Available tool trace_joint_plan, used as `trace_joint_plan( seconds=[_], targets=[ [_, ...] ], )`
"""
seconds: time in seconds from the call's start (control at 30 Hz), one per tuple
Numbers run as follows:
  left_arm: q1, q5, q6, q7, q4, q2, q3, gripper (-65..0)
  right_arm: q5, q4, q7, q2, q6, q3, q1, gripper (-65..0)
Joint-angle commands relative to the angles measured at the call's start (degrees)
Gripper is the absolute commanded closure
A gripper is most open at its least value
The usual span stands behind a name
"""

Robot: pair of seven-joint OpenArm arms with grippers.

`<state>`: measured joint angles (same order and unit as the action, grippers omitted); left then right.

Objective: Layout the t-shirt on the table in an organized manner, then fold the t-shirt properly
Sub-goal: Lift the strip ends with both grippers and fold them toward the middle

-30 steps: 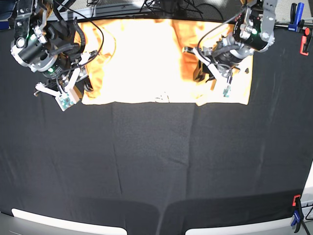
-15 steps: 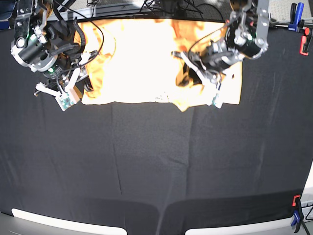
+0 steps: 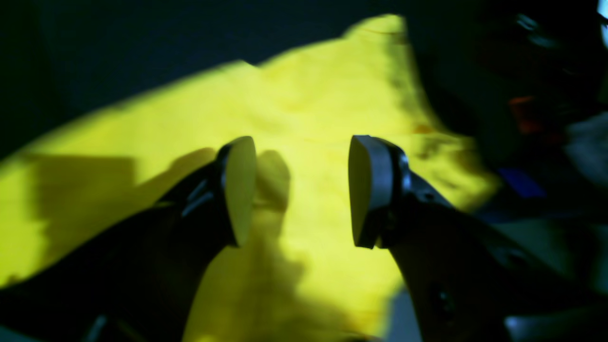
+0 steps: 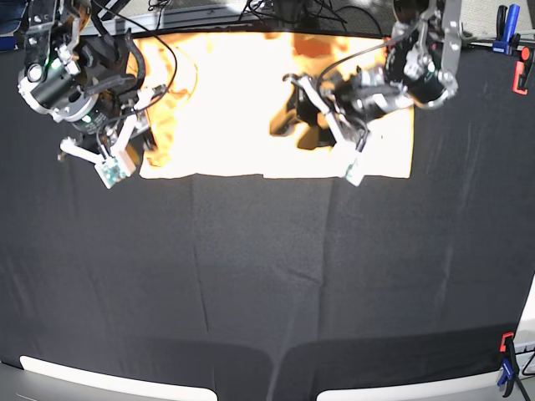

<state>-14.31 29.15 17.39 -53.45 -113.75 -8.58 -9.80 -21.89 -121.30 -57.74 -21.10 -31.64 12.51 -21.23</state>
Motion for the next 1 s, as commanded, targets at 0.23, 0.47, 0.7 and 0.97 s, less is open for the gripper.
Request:
trace_joint_plan(
  seconds=[0.23,0.47,0.7,0.97],
  targets=[
    [2.4,-5.2,-2.6,8.7,-1.1,-6.7,2.9,-28.8,-14.6,7.6,-3.9,-0.7,-5.4,12.8,0.5,-20.2],
    [2.0,-5.1,-3.0,7.8,-1.1,-10.1,9.8,-28.8,-28.5,20.4,-5.4,-1.4,-8.4,19.1,3.0,-20.3],
    [1.9,-5.1,-3.0,7.9,-1.1,-10.6,10.2,-28.8,-31.1,31.3,-5.4,-3.0,-8.4,12.8,4.4,-38.4],
    [1.9,-5.2,-3.0,8.1,-1.0,-10.6,10.2,-28.8,-31.0,31.6,-3.9,-2.6,-6.7,3.1,4.4,-38.3]
  ],
)
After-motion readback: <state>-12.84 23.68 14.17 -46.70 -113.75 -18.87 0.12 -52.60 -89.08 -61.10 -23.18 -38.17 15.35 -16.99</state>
